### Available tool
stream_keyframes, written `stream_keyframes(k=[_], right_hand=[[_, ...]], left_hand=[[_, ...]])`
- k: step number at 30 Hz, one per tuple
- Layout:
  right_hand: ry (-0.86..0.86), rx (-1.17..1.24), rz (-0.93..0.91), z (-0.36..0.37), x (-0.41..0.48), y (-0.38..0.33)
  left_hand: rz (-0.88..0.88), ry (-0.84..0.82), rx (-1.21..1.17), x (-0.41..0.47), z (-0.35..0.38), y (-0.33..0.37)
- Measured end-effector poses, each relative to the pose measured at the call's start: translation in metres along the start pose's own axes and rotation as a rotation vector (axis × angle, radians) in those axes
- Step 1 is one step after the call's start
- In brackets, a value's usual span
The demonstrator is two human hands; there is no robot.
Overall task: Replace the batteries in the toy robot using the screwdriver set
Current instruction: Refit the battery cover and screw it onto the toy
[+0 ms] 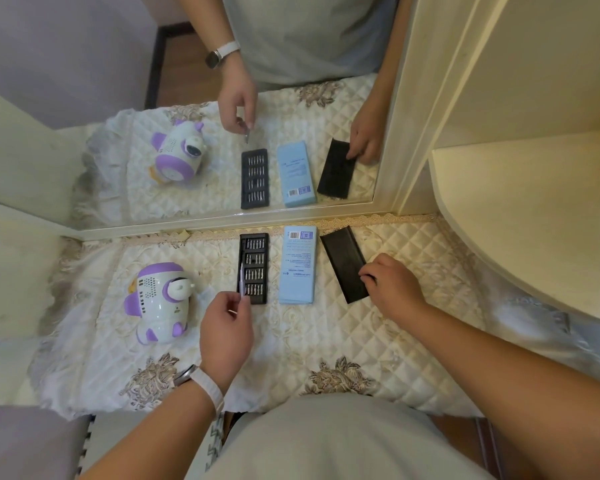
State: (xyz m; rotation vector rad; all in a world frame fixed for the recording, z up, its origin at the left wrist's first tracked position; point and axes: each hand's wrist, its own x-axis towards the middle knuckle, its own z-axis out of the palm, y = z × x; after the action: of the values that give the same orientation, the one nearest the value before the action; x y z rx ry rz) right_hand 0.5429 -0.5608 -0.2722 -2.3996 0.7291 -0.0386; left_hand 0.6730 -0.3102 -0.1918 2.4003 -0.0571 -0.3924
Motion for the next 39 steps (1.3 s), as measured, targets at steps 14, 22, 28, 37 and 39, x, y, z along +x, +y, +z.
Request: stream_keyframes(k=[14,22,28,37,39], right_hand=[[-0.011,0.067,0.108,-0.022,-0.005,-0.027],[0.071,0.774,0.476,-0.058,-0.031,-0.082],[0.073,1.029,0.423,-0.080,-0.046,-0.129],[0.114,1.295,0.300,-0.101,-0.055,-0.230],[0.111,1.319,0.254,-0.102,-0.057,-0.256]], left_hand=[[0.044,-0.028,-0.074,-0.024,-0.004,0.015],[0.126,-0.065,-0.147,-0.033,-0.013,0.021],[0.257,-0.212,-0.245,-0.024,-0.033,0.025],[0.438,-0.335,-0.471,-0.013,-0.120,0.045],[0.465,-0.356,-0.499,-0.012,-0.143,0.044]])
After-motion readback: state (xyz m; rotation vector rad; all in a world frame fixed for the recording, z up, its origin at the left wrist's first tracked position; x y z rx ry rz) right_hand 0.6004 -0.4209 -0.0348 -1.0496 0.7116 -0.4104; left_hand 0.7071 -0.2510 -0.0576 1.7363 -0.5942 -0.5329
